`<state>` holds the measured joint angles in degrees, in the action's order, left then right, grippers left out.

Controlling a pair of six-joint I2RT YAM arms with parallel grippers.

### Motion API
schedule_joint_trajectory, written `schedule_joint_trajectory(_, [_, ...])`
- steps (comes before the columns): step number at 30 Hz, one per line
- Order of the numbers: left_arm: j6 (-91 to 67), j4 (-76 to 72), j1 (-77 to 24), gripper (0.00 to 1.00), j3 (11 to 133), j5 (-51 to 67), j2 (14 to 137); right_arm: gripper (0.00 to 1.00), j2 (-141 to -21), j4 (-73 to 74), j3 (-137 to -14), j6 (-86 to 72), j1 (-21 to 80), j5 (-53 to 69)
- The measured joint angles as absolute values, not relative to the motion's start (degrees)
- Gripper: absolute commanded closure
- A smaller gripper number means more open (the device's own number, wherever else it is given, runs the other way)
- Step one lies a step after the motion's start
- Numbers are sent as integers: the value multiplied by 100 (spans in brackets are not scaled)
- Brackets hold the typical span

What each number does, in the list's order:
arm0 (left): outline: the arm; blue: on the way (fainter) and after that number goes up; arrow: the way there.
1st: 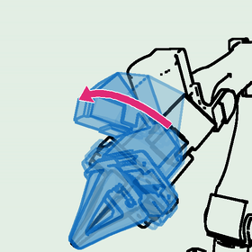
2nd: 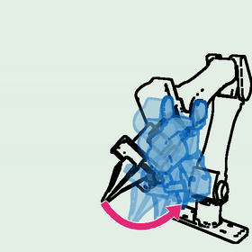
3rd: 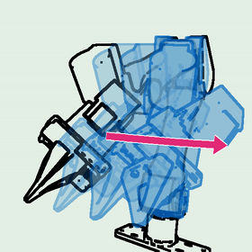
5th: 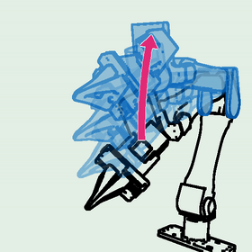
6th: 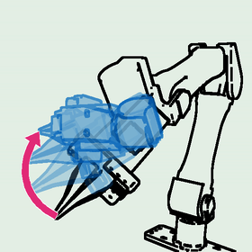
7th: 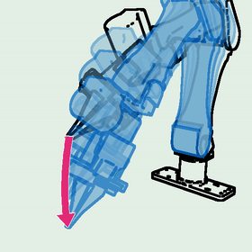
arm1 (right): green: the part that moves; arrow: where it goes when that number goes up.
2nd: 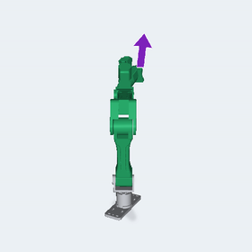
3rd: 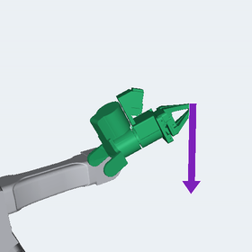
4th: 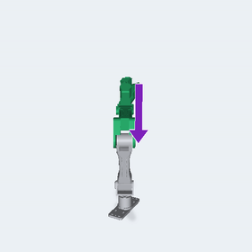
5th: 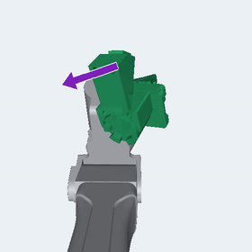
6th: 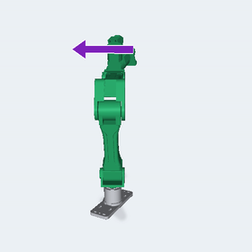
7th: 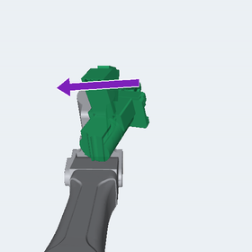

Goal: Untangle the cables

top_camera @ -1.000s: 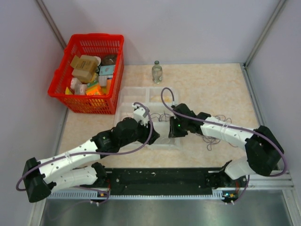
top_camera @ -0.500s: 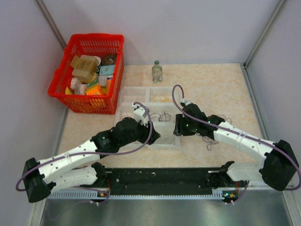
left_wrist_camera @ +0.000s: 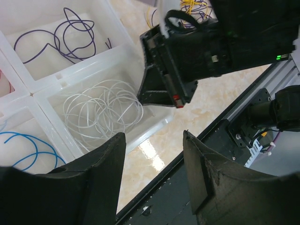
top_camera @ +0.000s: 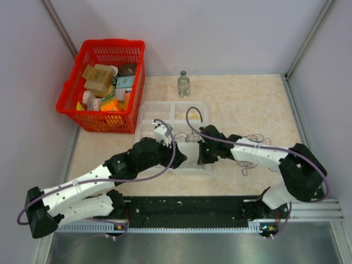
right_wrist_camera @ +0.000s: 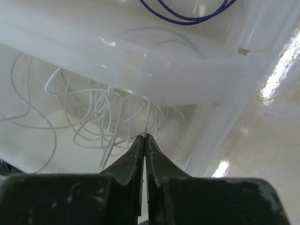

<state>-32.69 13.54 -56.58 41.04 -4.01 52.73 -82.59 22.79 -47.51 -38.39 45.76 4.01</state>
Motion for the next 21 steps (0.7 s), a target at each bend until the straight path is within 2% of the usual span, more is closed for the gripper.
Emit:
schedule_joint_trajectory(6, [-3295, 1363, -5658, 44, 4104, -397, 5225, 100, -8986, 2255, -5059, -3802, 4650, 211])
schedule_joint_trajectory(9, [-3297, 1365, -5658, 44, 4104, -397, 5223, 95, -9021, 2377, -5225, -3693, 4650, 3])
schedule_joint_trajectory(10, [-3297, 1365, -5658, 44, 4104, -397, 5223, 89, -8993, 2408, -5262, -3667, 4650, -27])
schedule_joint_trajectory(13, [-3297, 1363, -5658, 43, 4104, -395, 5223, 53, -8713, 2740, -5426, -3551, 4650, -180])
schedule_joint_trajectory(15, [-3295, 1361, -5658, 43, 4104, -390, 5223, 41, -8471, 2930, -5516, -3553, 4652, -281])
schedule_joint_trajectory(17, [-3295, 1358, -5658, 43, 4104, -386, 5225, 38, -8103, 3188, -5616, -3474, 4650, -434])
schedule_joint_trajectory(21, [-3291, 1356, -5658, 42, 4104, -373, 5229, 38, -7306, 3675, -5756, -3417, 4449, -670])
